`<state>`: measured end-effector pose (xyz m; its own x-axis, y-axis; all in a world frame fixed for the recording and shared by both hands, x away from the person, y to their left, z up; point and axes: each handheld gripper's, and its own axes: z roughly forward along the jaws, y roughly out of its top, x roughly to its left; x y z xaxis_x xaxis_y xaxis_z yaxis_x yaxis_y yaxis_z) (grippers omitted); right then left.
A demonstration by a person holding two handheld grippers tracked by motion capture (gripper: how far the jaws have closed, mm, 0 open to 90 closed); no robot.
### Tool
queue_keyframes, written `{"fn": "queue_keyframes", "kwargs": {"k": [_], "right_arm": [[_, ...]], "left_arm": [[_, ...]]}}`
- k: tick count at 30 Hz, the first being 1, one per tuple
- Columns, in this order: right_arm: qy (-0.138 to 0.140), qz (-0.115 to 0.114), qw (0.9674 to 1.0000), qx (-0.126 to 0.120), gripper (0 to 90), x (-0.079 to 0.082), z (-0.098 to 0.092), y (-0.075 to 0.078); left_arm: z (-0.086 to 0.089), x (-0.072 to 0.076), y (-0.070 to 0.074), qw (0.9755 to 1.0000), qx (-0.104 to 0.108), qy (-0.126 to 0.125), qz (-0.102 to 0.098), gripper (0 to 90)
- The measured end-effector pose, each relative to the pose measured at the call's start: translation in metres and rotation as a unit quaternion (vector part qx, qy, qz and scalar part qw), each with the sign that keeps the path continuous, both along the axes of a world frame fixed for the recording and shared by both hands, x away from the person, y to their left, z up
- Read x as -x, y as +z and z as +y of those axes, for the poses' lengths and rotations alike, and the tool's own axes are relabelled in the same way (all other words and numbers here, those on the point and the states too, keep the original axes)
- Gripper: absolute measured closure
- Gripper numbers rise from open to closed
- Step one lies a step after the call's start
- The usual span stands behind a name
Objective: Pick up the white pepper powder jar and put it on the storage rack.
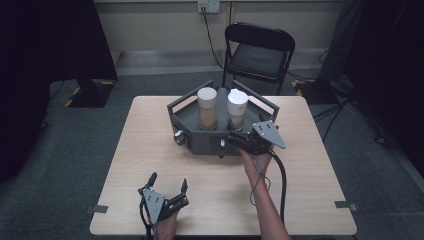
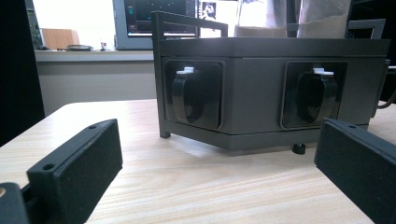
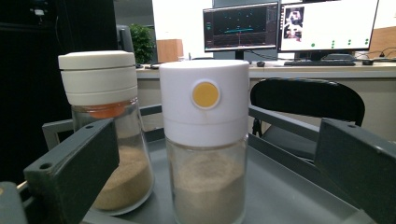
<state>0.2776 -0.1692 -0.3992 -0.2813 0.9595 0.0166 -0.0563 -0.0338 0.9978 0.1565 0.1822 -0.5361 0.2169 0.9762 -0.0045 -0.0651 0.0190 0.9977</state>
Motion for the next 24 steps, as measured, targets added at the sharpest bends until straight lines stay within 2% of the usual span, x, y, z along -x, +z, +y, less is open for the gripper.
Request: {"fn": "queue_keyframes", "kwargs": {"k": [15,21,24], "right_arm": [[-0.011,-0.014,0.9998,0.002,0.0,0.026,-0.01,-0.009],[-0.013,-0.018,0.9997,-0.011,0.0,0.036,-0.015,-0.013],[-0.014,-0.021,0.9997,-0.008,0.0,0.041,-0.015,-0.012]], "left_arm": [[0.0,0.0,0.0,1.0,0.0,0.001,0.0,0.3],[0.0,0.0,0.0,1.0,0.0,0.001,0.0,0.3],[0.0,0.0,0.0,1.0,-0.001,0.001,0.001,0.3]]}}
